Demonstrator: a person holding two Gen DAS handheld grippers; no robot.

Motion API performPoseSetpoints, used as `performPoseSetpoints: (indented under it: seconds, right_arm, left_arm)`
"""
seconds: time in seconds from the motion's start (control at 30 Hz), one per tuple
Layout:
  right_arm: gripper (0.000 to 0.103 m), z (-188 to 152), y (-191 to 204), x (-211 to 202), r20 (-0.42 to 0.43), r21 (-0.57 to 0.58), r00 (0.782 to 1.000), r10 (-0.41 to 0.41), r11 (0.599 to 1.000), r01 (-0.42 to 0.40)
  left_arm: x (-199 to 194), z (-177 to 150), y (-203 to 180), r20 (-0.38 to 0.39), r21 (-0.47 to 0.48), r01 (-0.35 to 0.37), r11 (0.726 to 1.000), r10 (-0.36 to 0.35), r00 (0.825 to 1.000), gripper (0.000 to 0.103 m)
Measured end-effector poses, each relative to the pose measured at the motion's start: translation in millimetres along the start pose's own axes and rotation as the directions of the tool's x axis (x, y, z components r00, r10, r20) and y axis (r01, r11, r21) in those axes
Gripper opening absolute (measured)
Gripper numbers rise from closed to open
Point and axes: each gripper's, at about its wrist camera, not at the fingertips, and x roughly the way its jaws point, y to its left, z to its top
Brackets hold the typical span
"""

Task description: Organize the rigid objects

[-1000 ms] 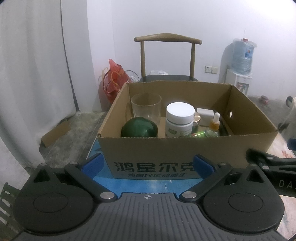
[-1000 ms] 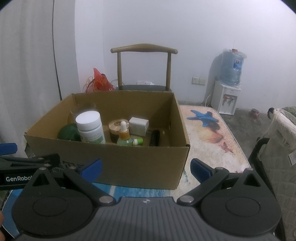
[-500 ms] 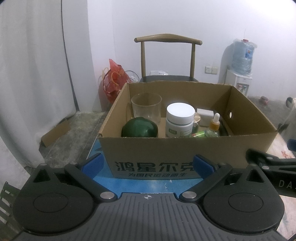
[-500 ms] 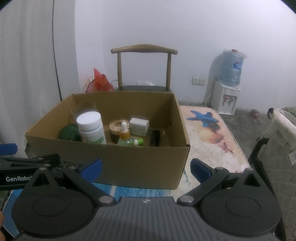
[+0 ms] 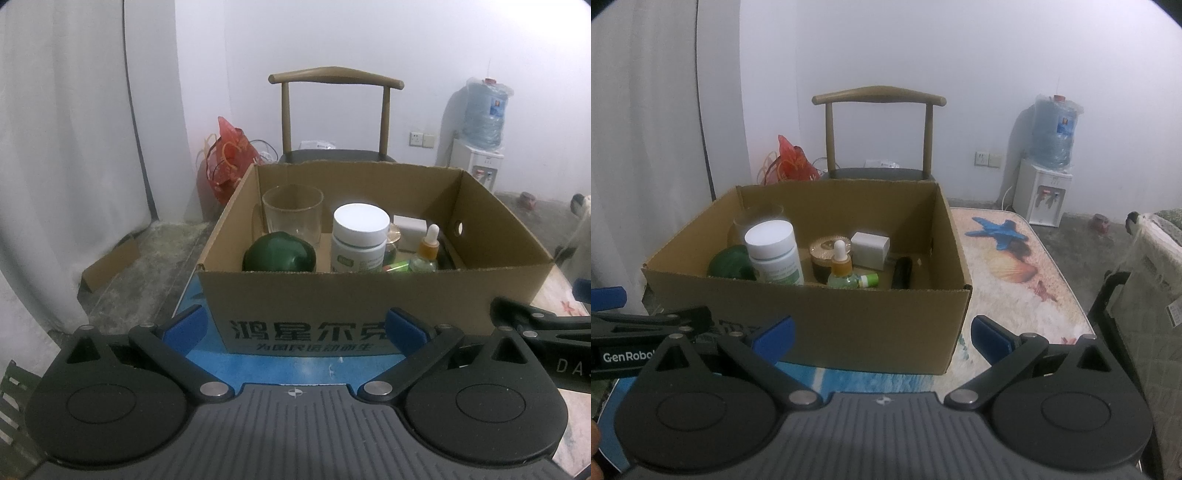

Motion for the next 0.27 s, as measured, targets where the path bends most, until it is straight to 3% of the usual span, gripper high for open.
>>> performPoseSetpoints:
  seconds: [0.27]
  right_arm:
    - [0.103, -0.1, 1.2, -0.8, -0.002, 0.003, 1.000, 0.002, 1.000, -0.002]
  left_arm:
    - [-0.2, -0.6, 0.0, 0.000, -0.002, -0.002, 1.000, 0.002, 1.000, 0.103]
